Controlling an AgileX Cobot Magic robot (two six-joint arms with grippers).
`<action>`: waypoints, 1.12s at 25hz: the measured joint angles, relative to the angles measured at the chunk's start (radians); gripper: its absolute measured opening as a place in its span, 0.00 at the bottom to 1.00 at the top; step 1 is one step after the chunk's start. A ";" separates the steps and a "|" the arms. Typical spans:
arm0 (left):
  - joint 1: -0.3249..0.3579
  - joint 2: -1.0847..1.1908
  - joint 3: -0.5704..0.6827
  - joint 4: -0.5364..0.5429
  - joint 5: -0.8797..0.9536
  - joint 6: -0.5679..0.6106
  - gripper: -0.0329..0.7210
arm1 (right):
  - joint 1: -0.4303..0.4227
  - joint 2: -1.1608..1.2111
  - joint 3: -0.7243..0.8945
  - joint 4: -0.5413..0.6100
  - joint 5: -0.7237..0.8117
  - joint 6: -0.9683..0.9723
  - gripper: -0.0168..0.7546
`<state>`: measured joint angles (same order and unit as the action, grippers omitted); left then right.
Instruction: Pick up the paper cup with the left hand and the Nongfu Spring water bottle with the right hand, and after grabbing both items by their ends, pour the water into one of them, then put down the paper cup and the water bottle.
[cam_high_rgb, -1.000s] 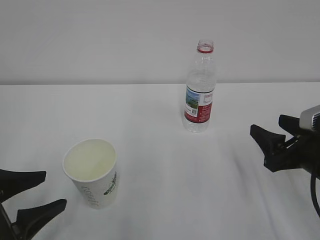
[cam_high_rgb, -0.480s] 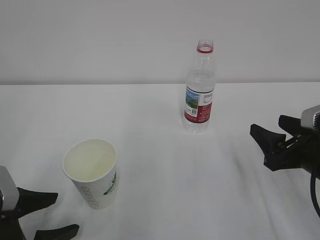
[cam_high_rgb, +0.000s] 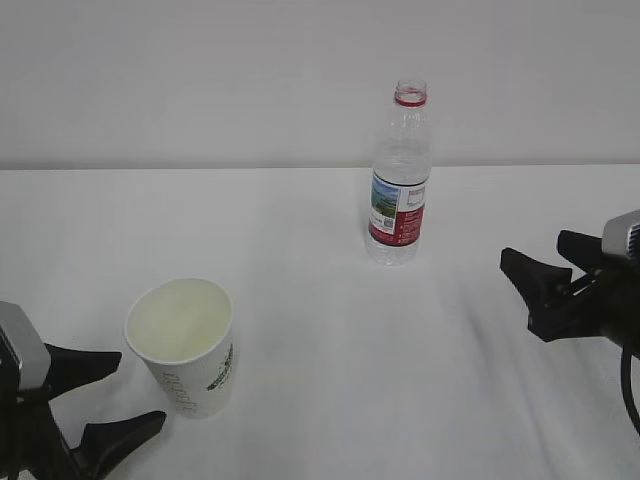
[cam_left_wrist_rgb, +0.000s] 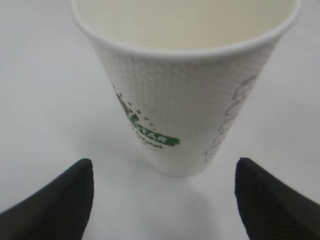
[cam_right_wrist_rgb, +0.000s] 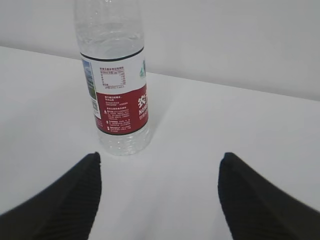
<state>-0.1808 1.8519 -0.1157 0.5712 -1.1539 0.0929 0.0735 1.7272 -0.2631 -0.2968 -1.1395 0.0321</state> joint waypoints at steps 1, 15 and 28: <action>0.000 0.000 -0.005 0.000 0.000 0.000 0.92 | 0.000 0.000 0.000 0.000 0.000 0.000 0.74; 0.000 0.068 -0.045 0.035 -0.002 0.003 0.95 | 0.000 0.000 0.000 0.000 0.000 0.005 0.73; 0.000 0.068 -0.117 0.074 -0.002 0.003 0.95 | 0.000 0.000 0.000 0.000 0.000 0.005 0.73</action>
<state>-0.1808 1.9197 -0.2325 0.6447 -1.1556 0.0958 0.0735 1.7272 -0.2631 -0.2968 -1.1395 0.0367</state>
